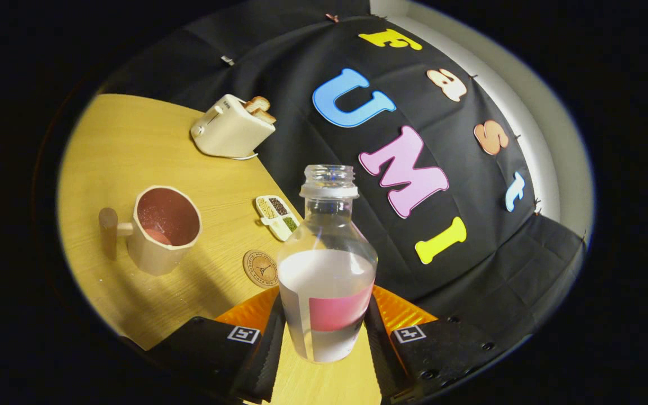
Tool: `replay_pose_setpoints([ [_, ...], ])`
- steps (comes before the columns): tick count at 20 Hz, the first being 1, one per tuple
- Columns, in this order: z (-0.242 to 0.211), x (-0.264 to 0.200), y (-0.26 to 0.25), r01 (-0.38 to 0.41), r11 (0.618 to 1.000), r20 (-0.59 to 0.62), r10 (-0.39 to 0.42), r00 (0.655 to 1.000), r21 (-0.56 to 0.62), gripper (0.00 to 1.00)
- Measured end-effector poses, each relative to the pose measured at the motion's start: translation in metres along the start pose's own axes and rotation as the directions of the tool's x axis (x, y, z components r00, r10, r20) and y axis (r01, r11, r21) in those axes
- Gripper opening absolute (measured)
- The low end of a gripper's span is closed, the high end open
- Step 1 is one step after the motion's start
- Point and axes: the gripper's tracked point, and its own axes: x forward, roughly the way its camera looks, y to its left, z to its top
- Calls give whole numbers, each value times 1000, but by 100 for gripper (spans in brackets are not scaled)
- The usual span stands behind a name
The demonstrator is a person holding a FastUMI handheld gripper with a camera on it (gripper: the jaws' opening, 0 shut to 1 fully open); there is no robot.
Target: Take the bottle from table, then pour the juice into the cup, finally place the bottle on the coaster
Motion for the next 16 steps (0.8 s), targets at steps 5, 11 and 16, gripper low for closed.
replay_pose_setpoints([
  [5,9,8,17,-9,990,0,9,1000,-138,71],
  [11,4,15,30,-17,955,-31,9,999,-296,71],
  [16,5,16,35,-18,919,-34,5,999,-393,71],
])
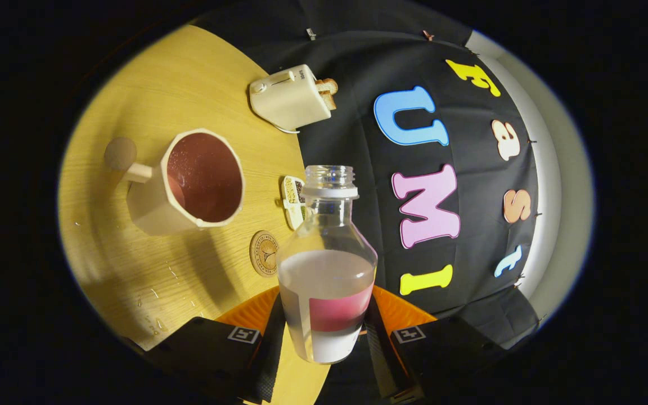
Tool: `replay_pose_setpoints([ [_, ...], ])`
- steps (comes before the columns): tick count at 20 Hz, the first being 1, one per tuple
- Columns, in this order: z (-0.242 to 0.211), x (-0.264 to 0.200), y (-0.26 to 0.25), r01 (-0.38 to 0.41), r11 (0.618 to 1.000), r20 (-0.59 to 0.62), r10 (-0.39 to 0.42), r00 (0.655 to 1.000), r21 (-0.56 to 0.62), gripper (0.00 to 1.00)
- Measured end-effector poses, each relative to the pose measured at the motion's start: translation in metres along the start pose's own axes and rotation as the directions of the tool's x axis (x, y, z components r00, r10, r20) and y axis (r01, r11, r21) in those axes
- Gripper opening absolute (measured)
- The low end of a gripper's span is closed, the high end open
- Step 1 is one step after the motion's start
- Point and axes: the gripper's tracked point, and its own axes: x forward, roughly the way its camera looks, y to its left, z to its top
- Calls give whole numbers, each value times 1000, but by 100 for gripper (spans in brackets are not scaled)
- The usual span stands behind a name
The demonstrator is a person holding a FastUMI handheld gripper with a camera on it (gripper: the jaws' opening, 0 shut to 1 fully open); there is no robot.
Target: Take the bottle from table, then pour the juice into the cup, finally place the bottle on the coaster
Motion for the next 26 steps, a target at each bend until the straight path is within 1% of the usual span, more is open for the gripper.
replay_pose_setpoints([
  [10,1,4,9,-10,989,-14,8,1000,-148,70],
  [18,1,13,11,-4,968,0,5,1000,-249,70],
  [26,6,18,11,3,937,27,7,1000,-349,70],
])
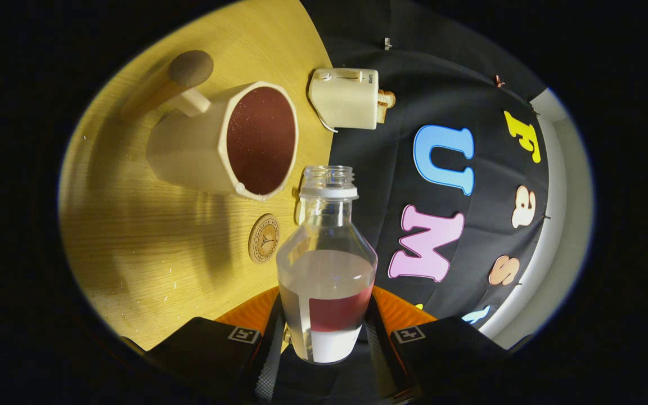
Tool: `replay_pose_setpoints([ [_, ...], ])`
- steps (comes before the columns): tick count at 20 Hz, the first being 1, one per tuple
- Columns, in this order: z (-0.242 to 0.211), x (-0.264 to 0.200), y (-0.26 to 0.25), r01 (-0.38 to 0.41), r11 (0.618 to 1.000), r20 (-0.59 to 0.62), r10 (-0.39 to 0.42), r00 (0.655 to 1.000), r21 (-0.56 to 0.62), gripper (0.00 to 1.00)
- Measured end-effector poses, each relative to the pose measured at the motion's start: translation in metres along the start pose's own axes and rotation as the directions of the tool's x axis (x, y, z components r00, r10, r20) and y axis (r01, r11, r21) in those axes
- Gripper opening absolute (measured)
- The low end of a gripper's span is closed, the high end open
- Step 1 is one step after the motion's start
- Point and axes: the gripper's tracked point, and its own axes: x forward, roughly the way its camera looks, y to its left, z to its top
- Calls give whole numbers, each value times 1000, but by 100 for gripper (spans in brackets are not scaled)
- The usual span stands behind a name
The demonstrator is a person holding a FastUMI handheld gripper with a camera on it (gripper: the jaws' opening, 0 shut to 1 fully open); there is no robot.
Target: Take the bottle from table, then pour the juice into the cup, finally place the bottle on the coaster
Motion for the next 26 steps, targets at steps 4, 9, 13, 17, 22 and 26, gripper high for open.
replay_pose_setpoints([
  [4,-2,3,0,1,1000,-8,-1,1000,-15,70],
  [9,0,5,-3,13,997,22,-12,1000,-77,70],
  [13,1,4,-5,16,994,34,-12,999,-104,70],
  [17,1,4,-7,31,991,50,-24,998,-133,70],
  [22,3,3,-9,43,984,71,-31,997,-174,70],
  [26,2,5,-11,47,981,75,-33,997,-186,70],
])
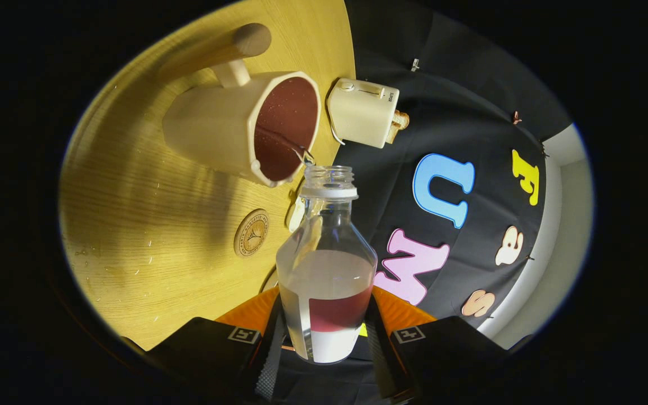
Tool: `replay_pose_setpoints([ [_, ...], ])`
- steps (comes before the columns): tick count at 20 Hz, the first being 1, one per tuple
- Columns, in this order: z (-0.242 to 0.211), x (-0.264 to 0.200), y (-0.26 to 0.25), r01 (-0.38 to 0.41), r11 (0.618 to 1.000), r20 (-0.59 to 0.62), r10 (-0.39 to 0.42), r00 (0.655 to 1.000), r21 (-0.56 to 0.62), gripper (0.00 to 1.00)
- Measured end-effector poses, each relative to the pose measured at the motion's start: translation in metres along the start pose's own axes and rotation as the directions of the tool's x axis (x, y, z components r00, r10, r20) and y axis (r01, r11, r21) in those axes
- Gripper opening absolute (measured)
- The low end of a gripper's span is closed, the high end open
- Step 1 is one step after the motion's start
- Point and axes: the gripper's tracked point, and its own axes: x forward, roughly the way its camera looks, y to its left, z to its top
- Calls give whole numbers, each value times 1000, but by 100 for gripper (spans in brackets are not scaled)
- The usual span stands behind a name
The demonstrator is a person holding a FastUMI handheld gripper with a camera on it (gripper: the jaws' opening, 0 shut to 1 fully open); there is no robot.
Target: Take the bottle from table, then pour the juice into the cup, finally place the bottle on the coaster
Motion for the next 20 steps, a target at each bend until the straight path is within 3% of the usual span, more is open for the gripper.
replay_pose_setpoints([
  [20,10,-2,-13,54,991,63,-46,997,-119,70],
])
